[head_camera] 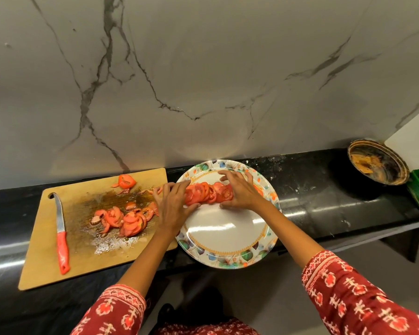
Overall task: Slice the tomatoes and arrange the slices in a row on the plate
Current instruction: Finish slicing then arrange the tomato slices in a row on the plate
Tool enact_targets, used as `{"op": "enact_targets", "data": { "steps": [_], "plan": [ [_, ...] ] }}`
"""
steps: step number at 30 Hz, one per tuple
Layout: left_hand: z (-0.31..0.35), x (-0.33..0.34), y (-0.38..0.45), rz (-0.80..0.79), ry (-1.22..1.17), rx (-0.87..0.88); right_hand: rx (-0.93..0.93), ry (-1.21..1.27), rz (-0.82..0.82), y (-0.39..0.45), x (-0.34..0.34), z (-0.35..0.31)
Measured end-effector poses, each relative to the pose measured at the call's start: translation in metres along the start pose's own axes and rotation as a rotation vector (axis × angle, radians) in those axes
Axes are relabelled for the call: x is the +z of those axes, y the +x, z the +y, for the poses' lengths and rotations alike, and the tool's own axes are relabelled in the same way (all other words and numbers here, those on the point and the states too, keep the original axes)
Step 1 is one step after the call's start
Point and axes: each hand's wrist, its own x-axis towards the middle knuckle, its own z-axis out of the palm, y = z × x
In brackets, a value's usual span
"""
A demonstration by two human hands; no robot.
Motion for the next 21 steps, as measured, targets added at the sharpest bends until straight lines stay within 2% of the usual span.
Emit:
{"op": "enact_targets", "data": {
  "steps": [5, 7, 10, 14, 17, 21],
  "plan": [
    [-0.017, 0.004, -0.009, -0.048, -0.006, -0.084, 0.011, 0.073, -0.043, 0.007, -0.005, 0.006],
    [-0.017, 0.002, -0.01, -0.067, 0.008, -0.098, 0.014, 0.172, -0.069, 0.012, -0.009, 0.007],
    [-0.016, 0.0, -0.009, -0.073, 0.033, -0.118, 0.04, 0.281, 0.004, 0.017, -0.013, 0.006],
    [-0.007, -0.004, -0.002, -0.132, 0.015, -0.162, 0.095, 0.189, 0.087, 0.014, -0.019, 0.001],
    [0.0, -0.007, -0.002, -0.107, -0.007, -0.158, 0.126, 0.083, 0.112, 0.008, -0.024, 0.004],
    [-0.003, -0.007, -0.004, -0.118, -0.06, -0.185, 0.126, 0.074, 0.082, 0.004, -0.027, 0.009]
  ]
}}
